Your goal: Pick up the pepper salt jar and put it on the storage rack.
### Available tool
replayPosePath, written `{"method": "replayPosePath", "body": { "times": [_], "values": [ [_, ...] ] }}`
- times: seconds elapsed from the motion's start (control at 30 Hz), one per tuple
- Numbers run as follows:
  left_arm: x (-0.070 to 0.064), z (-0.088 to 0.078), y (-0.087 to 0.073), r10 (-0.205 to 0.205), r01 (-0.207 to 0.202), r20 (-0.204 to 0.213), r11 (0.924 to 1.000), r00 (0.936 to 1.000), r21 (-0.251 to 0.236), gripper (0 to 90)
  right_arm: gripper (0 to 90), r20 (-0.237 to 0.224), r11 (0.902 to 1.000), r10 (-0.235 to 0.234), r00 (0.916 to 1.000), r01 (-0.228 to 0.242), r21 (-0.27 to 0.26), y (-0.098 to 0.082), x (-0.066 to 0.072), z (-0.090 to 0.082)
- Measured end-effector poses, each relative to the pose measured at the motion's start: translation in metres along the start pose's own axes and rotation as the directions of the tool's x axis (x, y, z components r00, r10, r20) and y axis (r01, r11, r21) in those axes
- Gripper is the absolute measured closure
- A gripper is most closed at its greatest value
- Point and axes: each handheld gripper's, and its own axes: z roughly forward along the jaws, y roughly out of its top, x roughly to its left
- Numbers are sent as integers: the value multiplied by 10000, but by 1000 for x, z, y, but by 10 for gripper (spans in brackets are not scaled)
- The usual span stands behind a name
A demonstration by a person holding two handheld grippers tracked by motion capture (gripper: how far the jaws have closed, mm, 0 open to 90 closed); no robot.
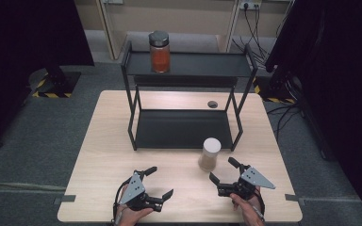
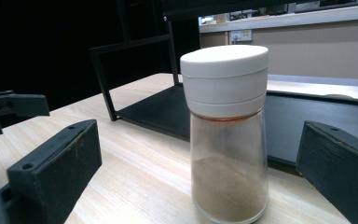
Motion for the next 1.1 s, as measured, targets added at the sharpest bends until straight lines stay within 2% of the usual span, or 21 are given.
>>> {"method": "replayPosePath", "body": {
  "times": [0.3,1.1],
  "values": [
    [-1,-1,0,49,-49,-66,10000,10000,-50,17,4,287,9998,-150,9995,147,109,3,-2,7],
    [-1,-1,-1,76,-76,28,10000,10000,-29,17,8,499,9982,-536,9973,521,307,12,-1,40]
  ]
}}
